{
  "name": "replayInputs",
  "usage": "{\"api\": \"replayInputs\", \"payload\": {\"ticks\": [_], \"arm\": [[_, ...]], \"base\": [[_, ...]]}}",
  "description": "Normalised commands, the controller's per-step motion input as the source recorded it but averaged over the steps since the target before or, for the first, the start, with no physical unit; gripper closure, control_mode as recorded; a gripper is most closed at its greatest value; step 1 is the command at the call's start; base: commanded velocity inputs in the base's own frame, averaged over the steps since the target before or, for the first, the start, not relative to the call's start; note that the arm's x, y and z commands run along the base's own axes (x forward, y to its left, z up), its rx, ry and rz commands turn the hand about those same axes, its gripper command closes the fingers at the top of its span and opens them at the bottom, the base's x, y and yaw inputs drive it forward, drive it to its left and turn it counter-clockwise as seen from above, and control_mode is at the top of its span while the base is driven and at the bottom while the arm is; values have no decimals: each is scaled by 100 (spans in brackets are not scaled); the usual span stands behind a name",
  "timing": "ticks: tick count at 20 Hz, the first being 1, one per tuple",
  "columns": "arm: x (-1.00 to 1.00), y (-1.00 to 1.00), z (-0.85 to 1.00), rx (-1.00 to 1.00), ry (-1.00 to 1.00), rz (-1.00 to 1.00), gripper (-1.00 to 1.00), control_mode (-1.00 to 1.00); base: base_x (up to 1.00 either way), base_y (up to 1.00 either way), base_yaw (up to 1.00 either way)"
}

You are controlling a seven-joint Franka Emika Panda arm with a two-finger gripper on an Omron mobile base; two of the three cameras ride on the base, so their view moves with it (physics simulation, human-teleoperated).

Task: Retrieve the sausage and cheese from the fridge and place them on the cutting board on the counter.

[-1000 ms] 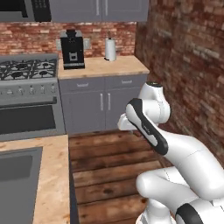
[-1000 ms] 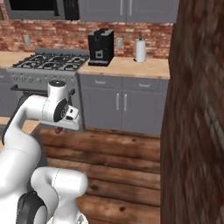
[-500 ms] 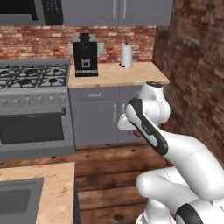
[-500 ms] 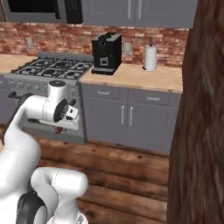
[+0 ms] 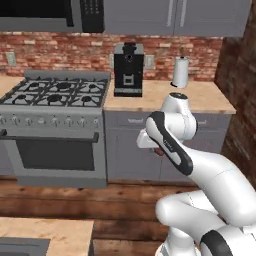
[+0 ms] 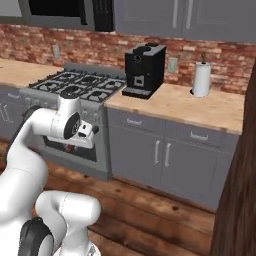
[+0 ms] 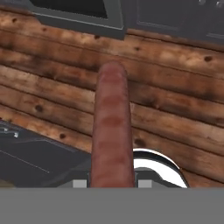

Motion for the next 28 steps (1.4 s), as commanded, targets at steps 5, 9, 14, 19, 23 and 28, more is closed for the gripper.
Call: {"api": "replayInputs", "payload": {"ticks": [5, 9, 14, 19, 23, 28], "arm": [[0, 0, 0, 0, 0, 0, 100, 100], [0, 0, 0, 0, 0, 0, 100, 100], [0, 0, 0, 0, 0, 0, 100, 100], [0, 0, 0, 0, 0, 0, 100, 100], [0, 0, 0, 0, 0, 0, 100, 100], [0, 0, 0, 0, 0, 0, 100, 100]], "base": [[70, -1, 49], [70, -1, 49], [68, -1, 48], [67, -1, 50], [68, 0, 48], [72, -2, 40]]}}
